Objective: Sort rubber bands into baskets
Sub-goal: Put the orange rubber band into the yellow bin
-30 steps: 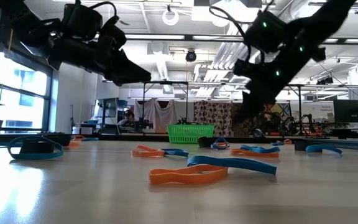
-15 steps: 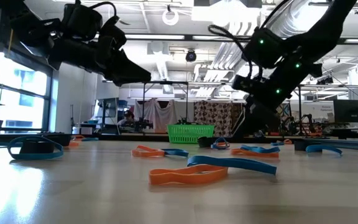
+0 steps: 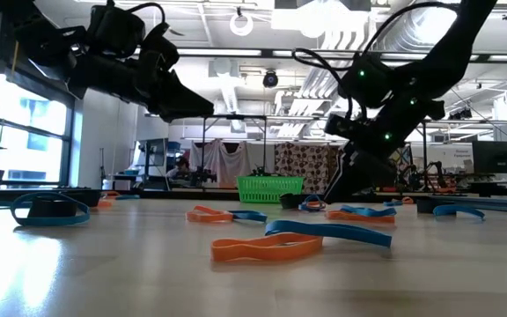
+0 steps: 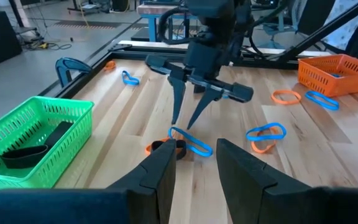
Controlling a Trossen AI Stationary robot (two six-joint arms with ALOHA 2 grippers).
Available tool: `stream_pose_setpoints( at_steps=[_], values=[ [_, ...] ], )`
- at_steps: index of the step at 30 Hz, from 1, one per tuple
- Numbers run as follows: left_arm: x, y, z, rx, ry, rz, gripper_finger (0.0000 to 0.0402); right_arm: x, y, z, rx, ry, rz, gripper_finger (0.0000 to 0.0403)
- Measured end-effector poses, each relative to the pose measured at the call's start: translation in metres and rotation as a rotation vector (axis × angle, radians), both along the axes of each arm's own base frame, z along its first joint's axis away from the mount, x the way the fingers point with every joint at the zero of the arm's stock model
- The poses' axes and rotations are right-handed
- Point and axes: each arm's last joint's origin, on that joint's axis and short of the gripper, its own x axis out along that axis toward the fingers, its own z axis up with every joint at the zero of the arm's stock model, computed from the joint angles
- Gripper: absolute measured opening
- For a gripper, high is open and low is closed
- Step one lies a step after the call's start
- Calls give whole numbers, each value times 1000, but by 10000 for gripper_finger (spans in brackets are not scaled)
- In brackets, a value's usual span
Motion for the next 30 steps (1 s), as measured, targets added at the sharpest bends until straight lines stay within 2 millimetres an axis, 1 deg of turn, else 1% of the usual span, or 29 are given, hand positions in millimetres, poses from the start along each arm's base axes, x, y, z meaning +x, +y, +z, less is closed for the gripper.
stream_pose_setpoints(
  at_steps=[3,7,16,26,30],
  values=[
    [0,0,0,-1,0,0,106,-1,-5,-6,5,21,-15,82],
    [0,0,0,-1,0,0,106,1,-7,-10,29,14,-14,79],
    [0,0,0,-2,3,0,106,2,-8,-10,66,-18,-59,79],
    [0,0,0,-2,2,0,106,4,-8,-7,61,-56,-62,79],
    [0,0,0,-2,2,0,106,6,-9,-6,55,-79,-64,88]
  ],
)
